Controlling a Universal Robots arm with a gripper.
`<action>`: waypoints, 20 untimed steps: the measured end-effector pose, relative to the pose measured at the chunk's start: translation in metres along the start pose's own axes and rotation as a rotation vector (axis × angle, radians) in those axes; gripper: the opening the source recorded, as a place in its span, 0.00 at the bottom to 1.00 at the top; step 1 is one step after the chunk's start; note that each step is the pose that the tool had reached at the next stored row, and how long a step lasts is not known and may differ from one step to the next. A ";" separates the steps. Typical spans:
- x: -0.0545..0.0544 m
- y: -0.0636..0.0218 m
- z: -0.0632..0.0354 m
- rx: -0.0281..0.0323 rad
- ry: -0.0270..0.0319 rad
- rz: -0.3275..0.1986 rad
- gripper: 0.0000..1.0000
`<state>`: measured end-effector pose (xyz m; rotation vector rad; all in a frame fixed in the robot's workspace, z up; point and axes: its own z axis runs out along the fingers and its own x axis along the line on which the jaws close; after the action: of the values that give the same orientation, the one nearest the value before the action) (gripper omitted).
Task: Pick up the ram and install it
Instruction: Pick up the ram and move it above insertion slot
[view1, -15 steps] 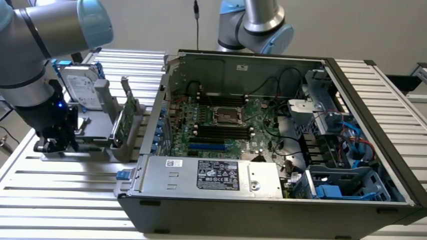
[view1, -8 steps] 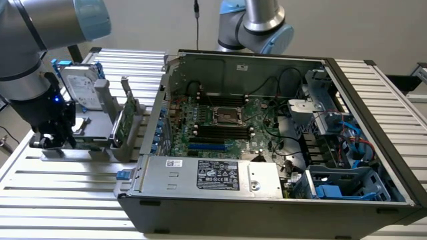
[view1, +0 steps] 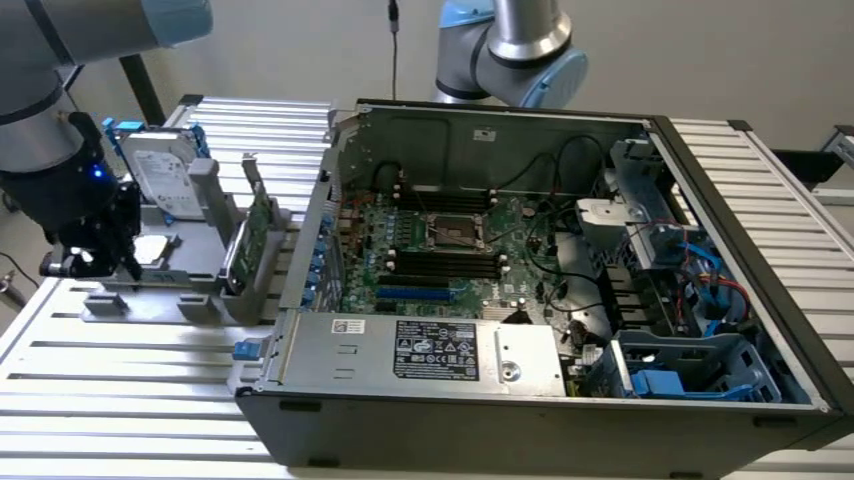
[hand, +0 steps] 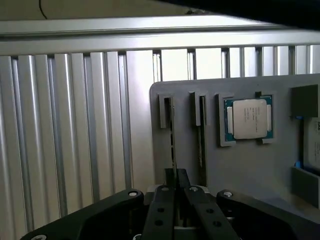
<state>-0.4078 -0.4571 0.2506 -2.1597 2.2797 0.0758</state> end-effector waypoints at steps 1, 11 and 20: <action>0.000 0.0000 -0.0044 0.0000 0.0000 0.000 0.14; -0.003 -0.0234 -0.0463 -0.0073 0.0003 -0.002 0.14; -0.006 -0.0624 -0.0887 -0.0219 -0.0016 -0.004 0.14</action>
<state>-0.3423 -0.4572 0.3372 -2.1739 2.2842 0.1030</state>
